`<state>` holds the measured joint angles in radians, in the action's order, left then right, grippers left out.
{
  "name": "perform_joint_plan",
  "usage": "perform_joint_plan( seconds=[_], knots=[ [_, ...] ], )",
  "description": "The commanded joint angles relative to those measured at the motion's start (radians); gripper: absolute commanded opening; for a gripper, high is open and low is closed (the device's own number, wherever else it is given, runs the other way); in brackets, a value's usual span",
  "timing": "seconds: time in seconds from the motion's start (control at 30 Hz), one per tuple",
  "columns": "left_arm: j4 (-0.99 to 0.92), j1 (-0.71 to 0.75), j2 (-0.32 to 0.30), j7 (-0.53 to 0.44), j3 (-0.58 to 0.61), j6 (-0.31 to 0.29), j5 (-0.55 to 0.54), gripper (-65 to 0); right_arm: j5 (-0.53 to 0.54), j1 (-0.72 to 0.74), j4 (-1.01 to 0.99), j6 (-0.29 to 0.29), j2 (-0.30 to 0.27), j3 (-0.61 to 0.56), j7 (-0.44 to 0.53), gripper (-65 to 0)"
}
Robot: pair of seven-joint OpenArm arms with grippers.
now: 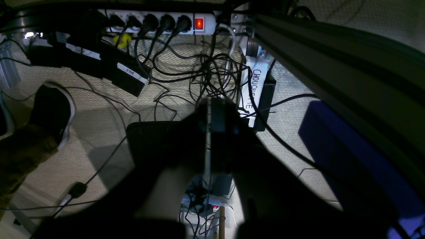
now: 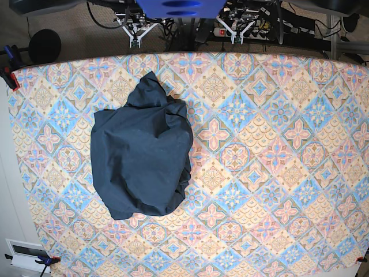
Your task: Layout the t-shirt on the table in an organized manner, then fold the t-shirt properly
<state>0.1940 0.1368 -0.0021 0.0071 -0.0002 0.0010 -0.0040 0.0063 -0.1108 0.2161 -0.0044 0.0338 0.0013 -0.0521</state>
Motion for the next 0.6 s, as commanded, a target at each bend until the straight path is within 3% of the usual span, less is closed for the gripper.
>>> perform_joint_plan(
  seconds=[0.0,0.57],
  knots=[
    [0.005,0.007,0.003,-0.008,-0.002,0.003,-0.004,-64.9,0.002,0.001,0.004,0.002,0.002,-0.002,0.007,-65.0],
    [0.006,0.01,0.0,-0.009,0.004,0.003,0.0,-65.0,0.002,-0.002,0.009,0.002,0.001,-0.002,0.007,-65.0]
  ],
)
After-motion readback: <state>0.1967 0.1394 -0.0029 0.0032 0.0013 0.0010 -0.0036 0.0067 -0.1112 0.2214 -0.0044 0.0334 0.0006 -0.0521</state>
